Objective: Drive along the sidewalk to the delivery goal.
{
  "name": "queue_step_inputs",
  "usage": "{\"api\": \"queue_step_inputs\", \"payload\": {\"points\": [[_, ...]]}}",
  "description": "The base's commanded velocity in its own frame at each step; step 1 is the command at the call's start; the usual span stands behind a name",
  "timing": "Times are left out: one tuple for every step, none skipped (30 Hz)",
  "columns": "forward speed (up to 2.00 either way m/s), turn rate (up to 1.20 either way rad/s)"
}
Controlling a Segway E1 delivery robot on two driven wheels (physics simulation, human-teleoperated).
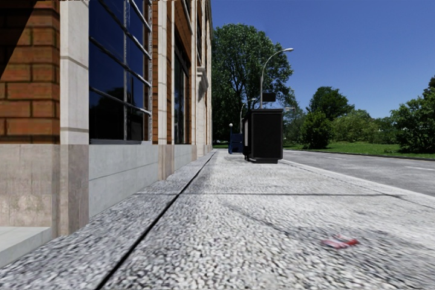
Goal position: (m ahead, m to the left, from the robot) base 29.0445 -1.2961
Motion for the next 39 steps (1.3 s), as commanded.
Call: {"api": "queue_step_inputs", "payload": {"points": [[2.0, 0.0], [2.0, 0.0], [2.0, 0.0], [2.0, 0.0], [2.0, 0.0], [2.0, 0.0], [2.0, 0.0], [2.0, 0.0], [2.0, 0.0], [2.0, 0.0], [2.0, 0.0], [2.0, 0.0], [2.0, 0.0], [2.0, 0.0], [2.0, 0.0], [2.0, 0.0], [2.0, -0.05], [2.0, -0.05], [2.0, -0.22], [2.0, -0.28], [2.0, -0.29], [2.0, -0.29], [2.0, -0.27], [2.0, 0.0], [2.0, 0.0], [2.0, 0.0], [2.0, 0.0], [2.0, 0.0], [2.0, 0.0], [2.0, 0.0], [2.0, 0.0], [2.0, 0.0], [2.0, 0.0], [2.0, 0.0], [2.0, 0.0], [2.0, 0.0], [2.0, 0.0], [2.0, 0.0], [2.0, 0.0]]}}
